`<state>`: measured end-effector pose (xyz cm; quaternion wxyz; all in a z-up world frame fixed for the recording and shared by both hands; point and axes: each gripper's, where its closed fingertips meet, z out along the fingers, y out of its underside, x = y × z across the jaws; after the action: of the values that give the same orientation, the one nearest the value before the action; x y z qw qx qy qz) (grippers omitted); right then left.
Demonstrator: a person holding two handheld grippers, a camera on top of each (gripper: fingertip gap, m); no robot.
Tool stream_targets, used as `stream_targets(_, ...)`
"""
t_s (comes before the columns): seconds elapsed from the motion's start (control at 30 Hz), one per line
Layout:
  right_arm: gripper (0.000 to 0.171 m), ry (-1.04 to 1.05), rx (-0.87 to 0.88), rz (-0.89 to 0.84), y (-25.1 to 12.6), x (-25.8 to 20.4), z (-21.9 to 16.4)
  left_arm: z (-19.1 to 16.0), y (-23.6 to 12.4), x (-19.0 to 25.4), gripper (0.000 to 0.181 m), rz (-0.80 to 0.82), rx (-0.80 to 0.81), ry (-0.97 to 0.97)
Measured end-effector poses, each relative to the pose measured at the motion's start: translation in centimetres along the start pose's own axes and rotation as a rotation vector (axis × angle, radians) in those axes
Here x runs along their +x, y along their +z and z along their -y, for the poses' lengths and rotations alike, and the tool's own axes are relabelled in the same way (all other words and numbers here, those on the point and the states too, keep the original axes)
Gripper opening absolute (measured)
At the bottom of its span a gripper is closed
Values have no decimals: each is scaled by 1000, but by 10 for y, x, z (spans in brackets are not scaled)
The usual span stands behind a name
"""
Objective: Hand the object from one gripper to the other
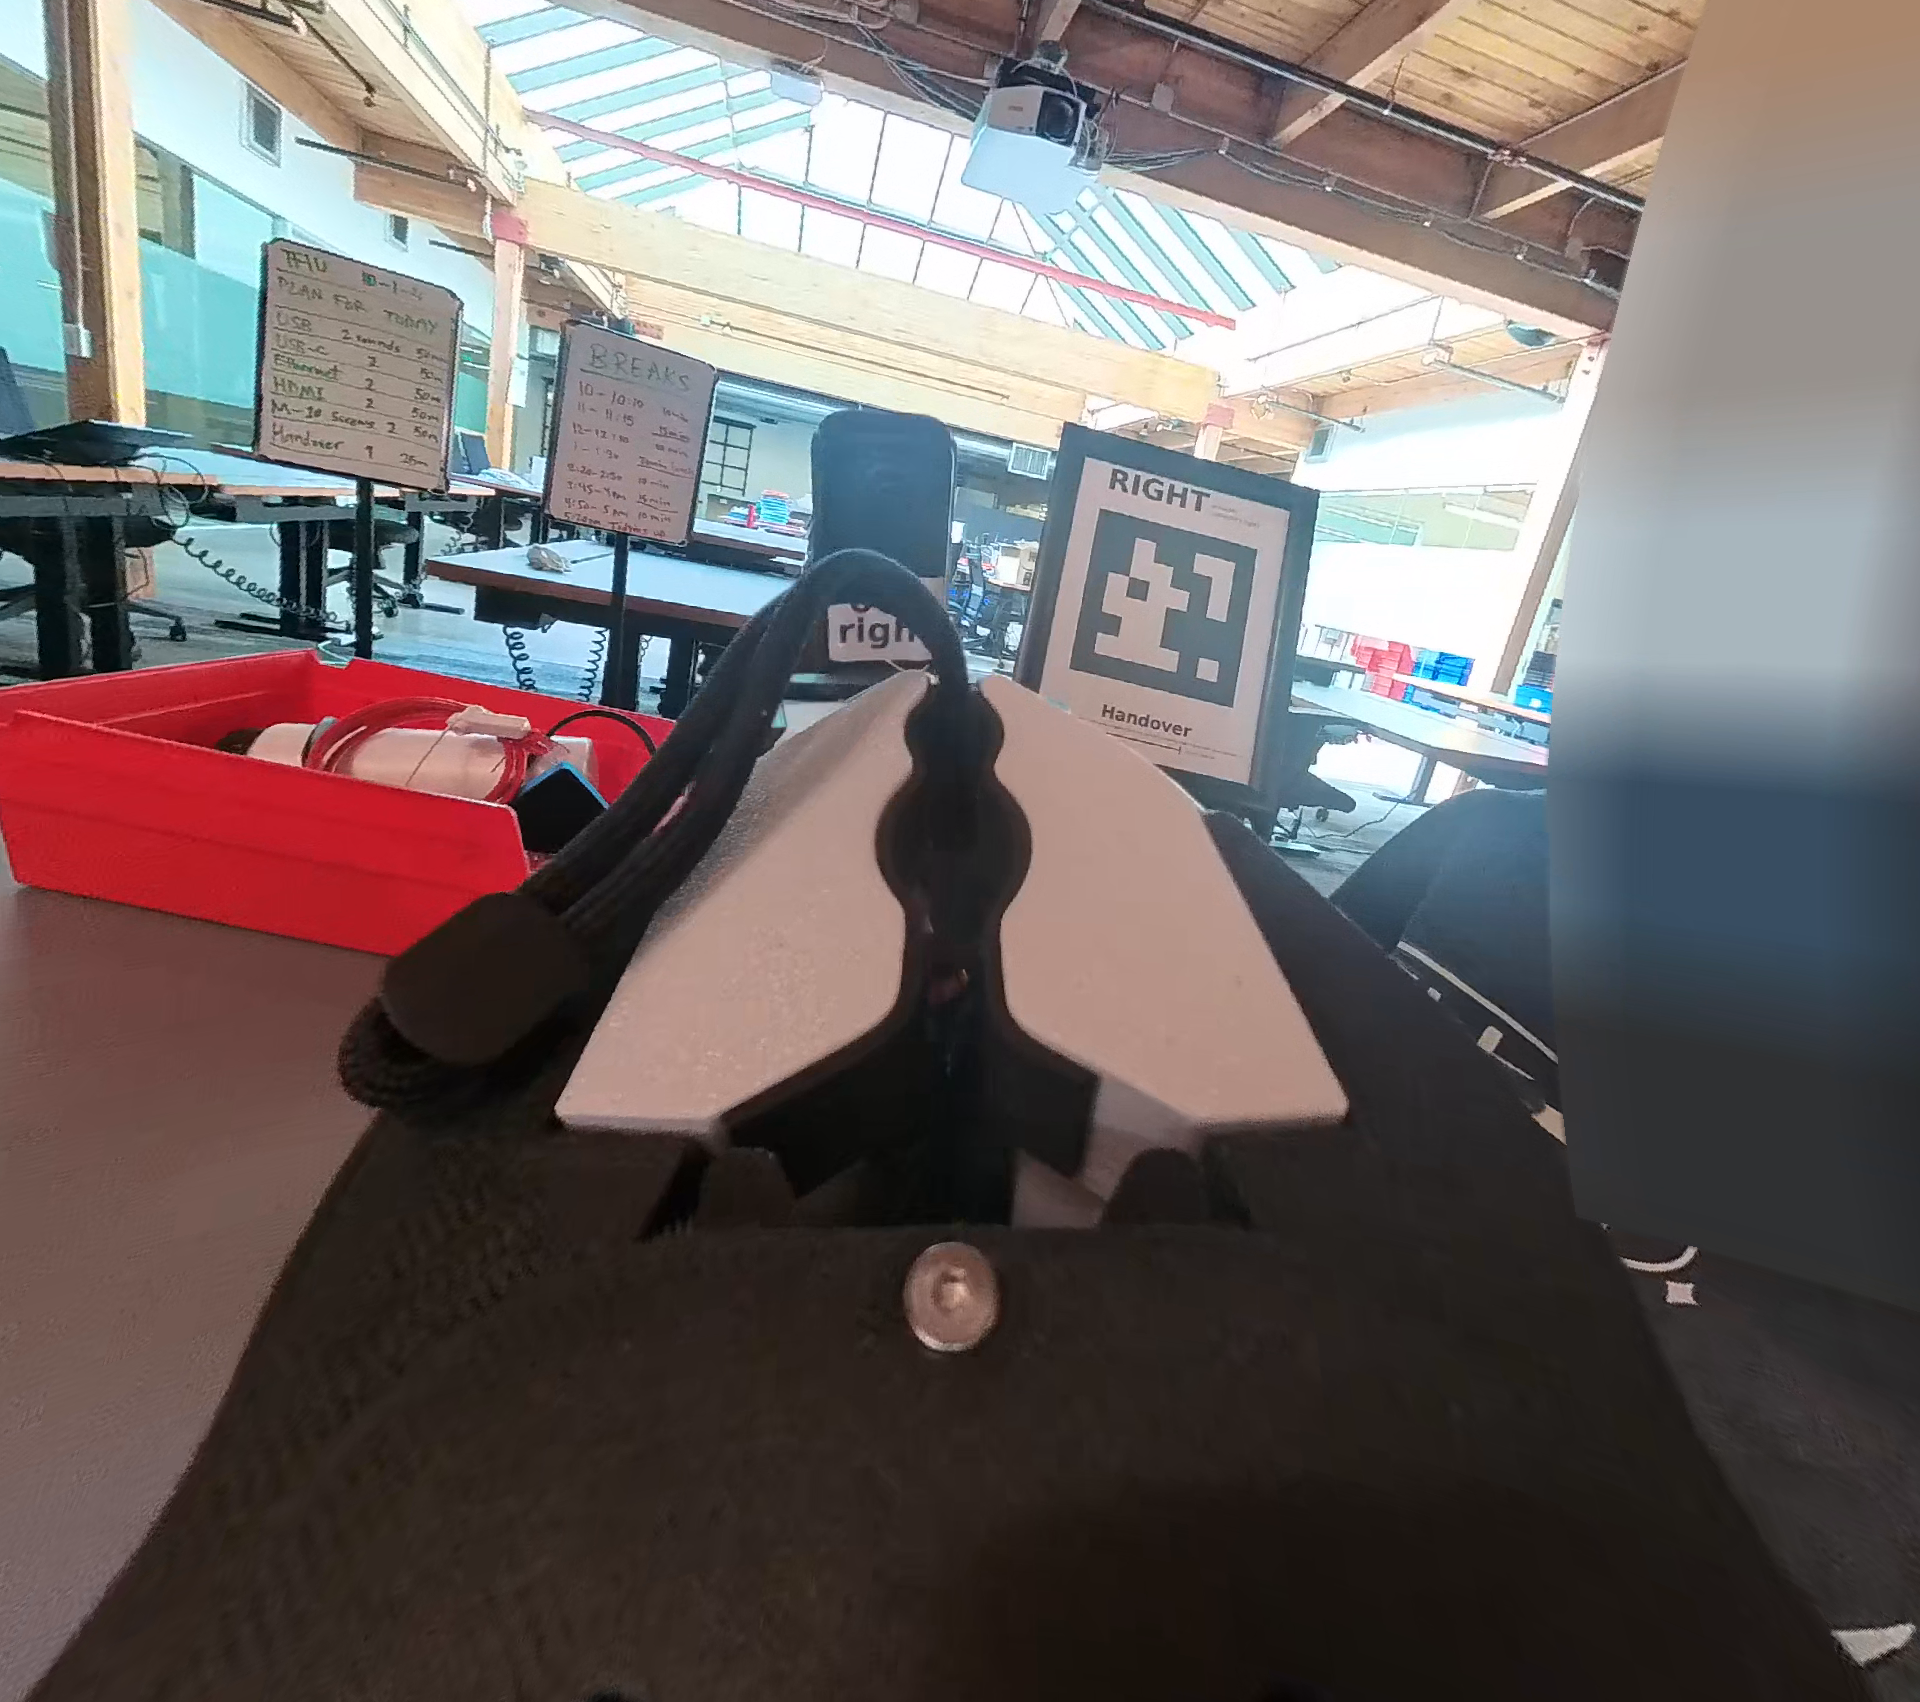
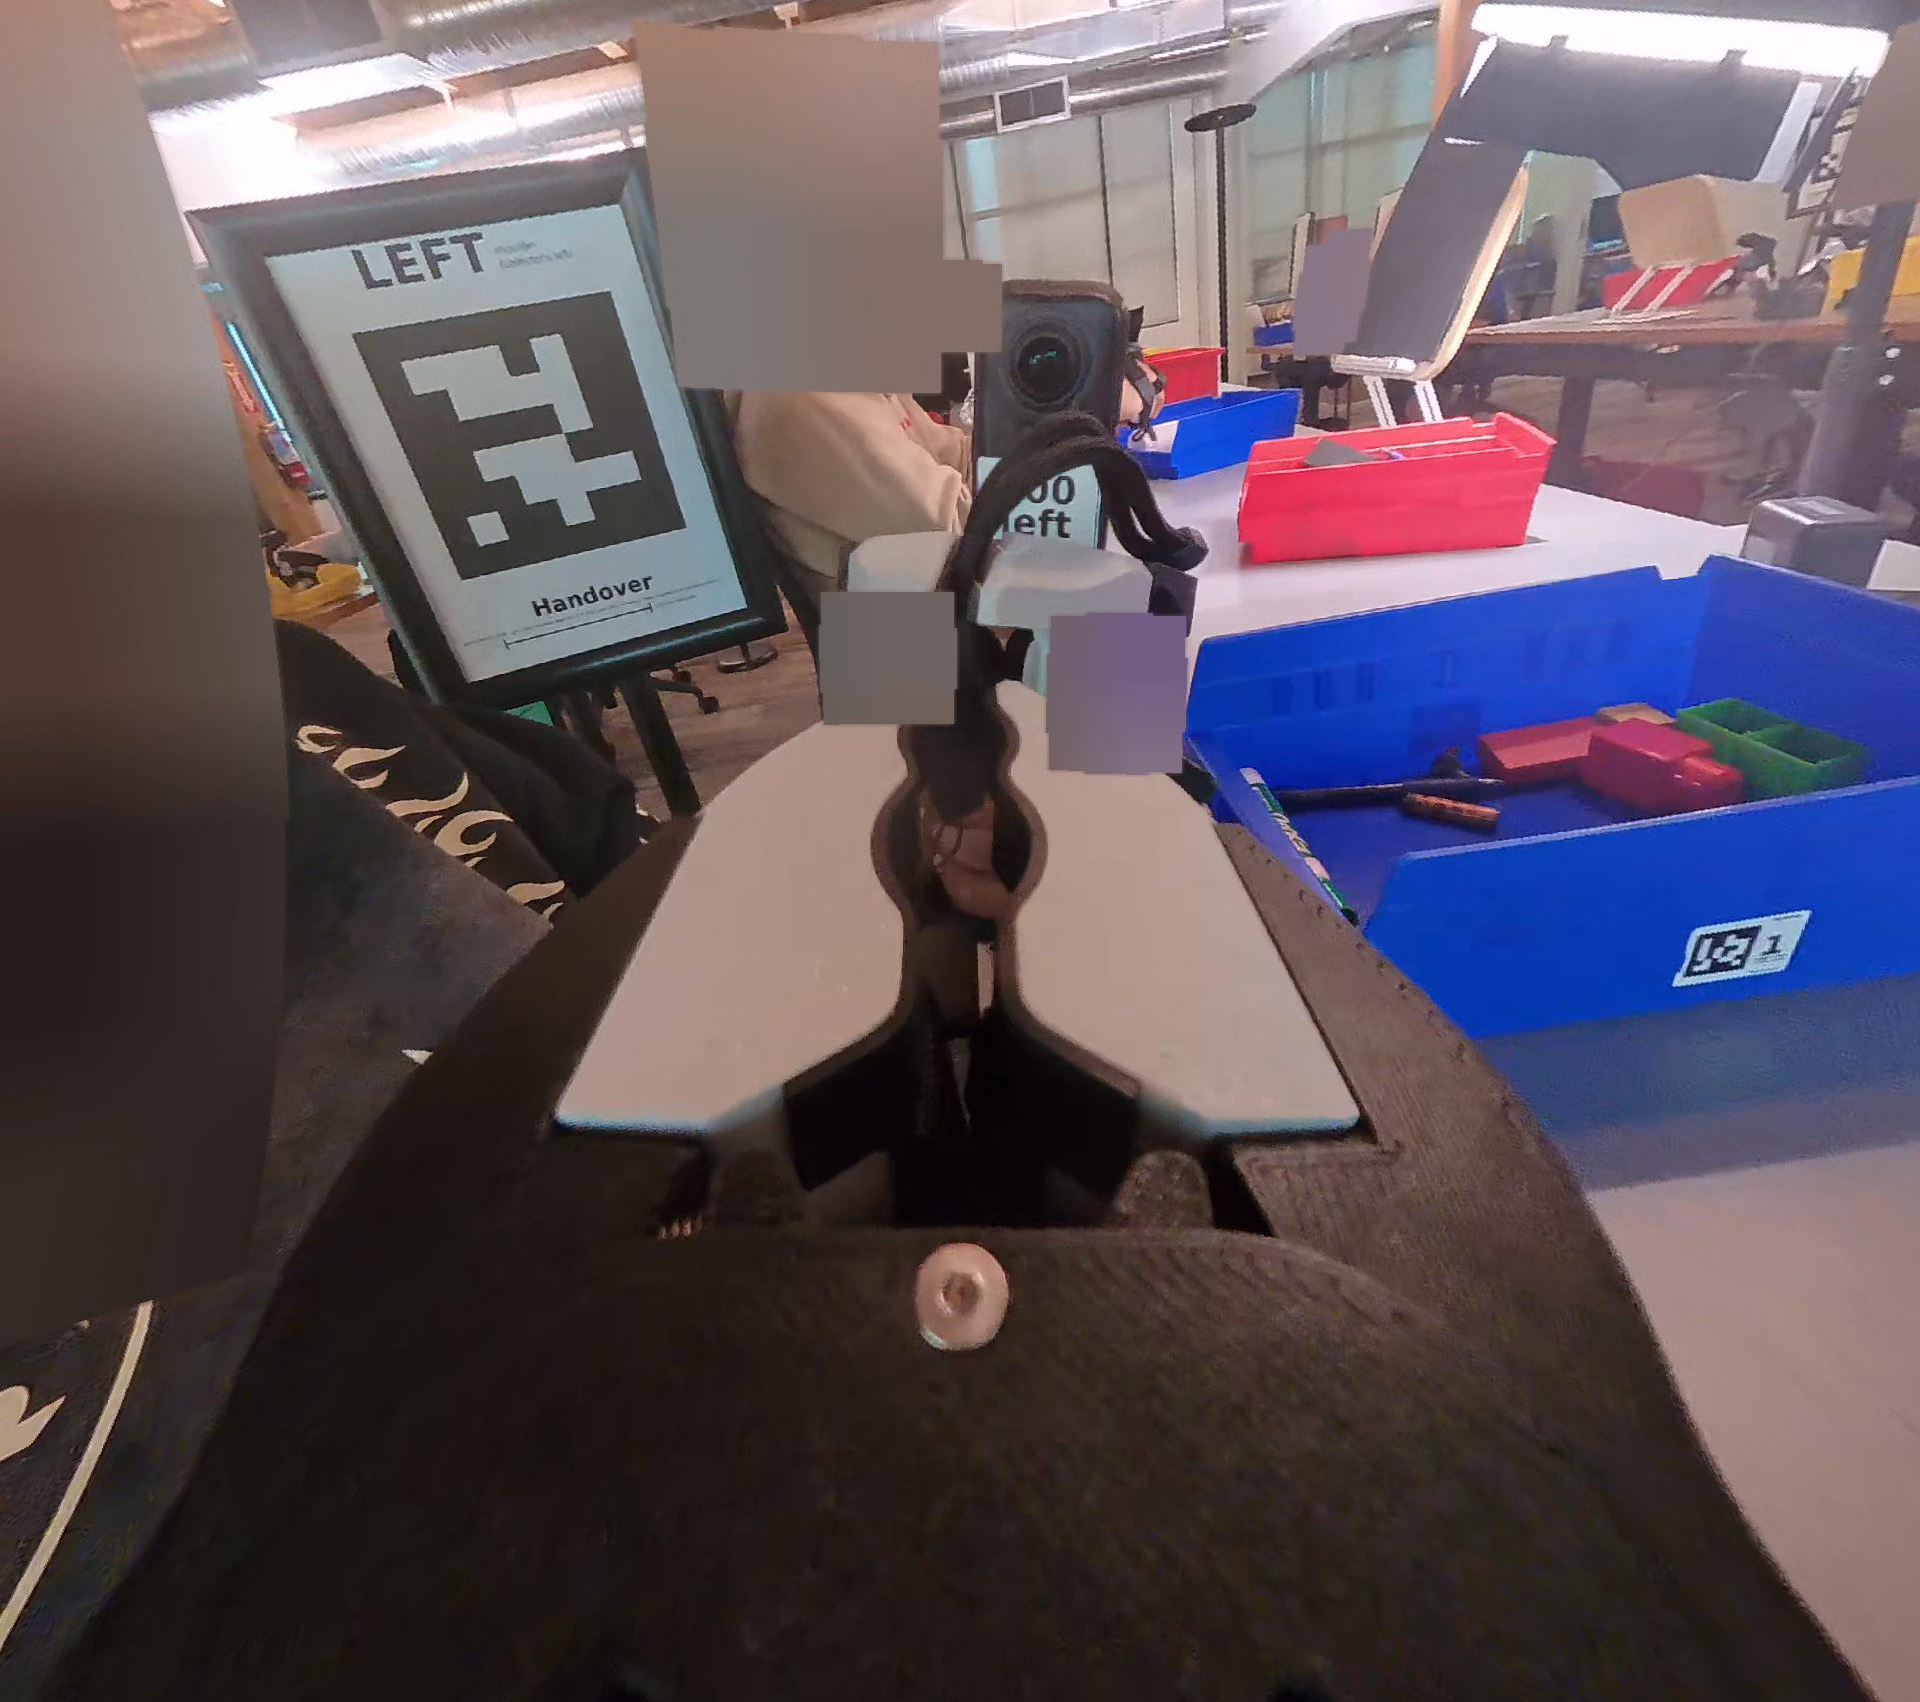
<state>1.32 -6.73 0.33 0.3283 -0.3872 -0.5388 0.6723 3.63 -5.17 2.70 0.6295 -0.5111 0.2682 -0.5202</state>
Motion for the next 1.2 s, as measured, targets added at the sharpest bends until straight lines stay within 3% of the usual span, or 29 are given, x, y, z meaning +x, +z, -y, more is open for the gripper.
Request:
stream_targets(0.2,7,-44,65,-97,-11,11,16,-6,-4,-14,27,105,-69,57)
stream_targets(0.33,7,-47,125,-117,-16,12,26,-21,0,-19,27,150,-167,95)
stream_targets(0.47,8,-58,113,-125,-14,12,24,-22,5,-14,9,124,-144,108)
stream_targets(0.63,11,-166,160,-116,-20,6,34,-11,2,-8,8,67,-75,24)
stream_targets(0.77,27,-563,178,-233,-30,1,44,7,-6,-10,7,43,36,-74)
stream_targets(0.93,25,-1564,-96,-500,-30,1,18,12,-6,-12,7,8,98,-193)
stream_targets(1.0,26,-1835,-173,-574,-23,2,11,8,-4,-12,7,-1,93,-225)
stream_targets(1.13,26,-1895,-90,-586,-12,-7,10,2,2,-11,7,-15,79,-259)
stream_targets(1.2,16,-1890,-102,-555,-9,-8,5,-1,4,-10,6,-19,70,-262)
